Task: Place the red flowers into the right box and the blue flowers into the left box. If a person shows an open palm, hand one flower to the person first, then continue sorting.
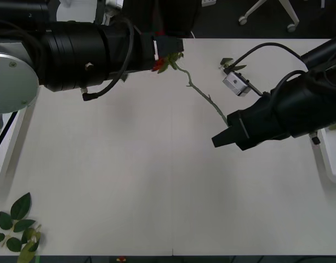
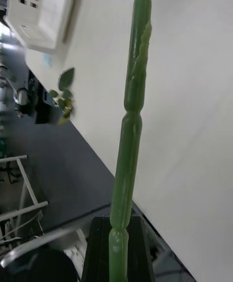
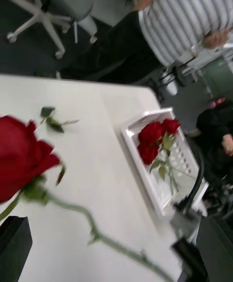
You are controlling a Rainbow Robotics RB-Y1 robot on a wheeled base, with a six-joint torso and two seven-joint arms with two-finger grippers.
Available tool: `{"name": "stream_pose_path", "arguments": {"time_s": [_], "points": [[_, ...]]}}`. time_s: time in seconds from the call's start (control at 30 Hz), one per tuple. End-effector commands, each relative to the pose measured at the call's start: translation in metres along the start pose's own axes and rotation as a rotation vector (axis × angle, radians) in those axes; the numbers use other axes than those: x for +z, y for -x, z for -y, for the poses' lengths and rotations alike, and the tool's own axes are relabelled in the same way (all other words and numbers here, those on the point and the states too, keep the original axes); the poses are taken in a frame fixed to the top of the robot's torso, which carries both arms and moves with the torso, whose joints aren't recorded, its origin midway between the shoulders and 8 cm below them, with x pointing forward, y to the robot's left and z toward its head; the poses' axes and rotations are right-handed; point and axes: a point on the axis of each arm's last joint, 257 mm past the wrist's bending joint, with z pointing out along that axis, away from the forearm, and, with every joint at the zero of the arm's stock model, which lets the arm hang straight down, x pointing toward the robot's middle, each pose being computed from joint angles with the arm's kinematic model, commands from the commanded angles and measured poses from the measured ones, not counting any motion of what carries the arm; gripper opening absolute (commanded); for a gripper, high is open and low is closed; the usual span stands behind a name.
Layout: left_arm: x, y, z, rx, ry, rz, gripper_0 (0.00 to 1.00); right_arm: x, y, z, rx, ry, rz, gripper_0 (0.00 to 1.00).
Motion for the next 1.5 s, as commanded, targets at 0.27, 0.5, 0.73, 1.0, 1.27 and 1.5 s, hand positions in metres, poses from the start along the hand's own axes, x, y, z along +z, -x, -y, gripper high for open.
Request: {"name": "stream_pose_path", "arguments": {"time_s": [0.27, 0.5, 0.73, 1.0, 1.27, 1.5], "points": [[-0.07, -0.008, -0.031, 0.382, -0.041, -0.125, 1.0, -0.117, -0.013, 0.128, 0.045, -0.441, -0.058, 0.0], [-0.099, -0.025, -0.065, 0.477, -0.231, -0.144, 1.0, -0.196, -0.057, 0.203, 0.063, -0.675, -0.18, 0.0], [-0.133, -0.04, -0.073, 0.552, -0.414, -0.099, 1.0, -0.281, -0.066, 0.255, 0.15, -0.786, -0.122, 0.0], [-0.16, -0.036, -0.061, 0.585, -0.455, -0.117, 1.0, -0.36, -0.094, 0.313, 0.152, -0.966, -0.141, 0.0], [-0.159, -0.044, -0.045, 0.484, -0.508, -0.113, 1.0, -0.38, -0.163, 0.365, 0.128, -1.107, -0.295, 0.0], [-0.157, -0.045, -0.044, 0.482, -0.512, -0.107, 1.0, -0.358, -0.188, 0.396, 0.173, -1.113, -0.267, 0.0]]}}
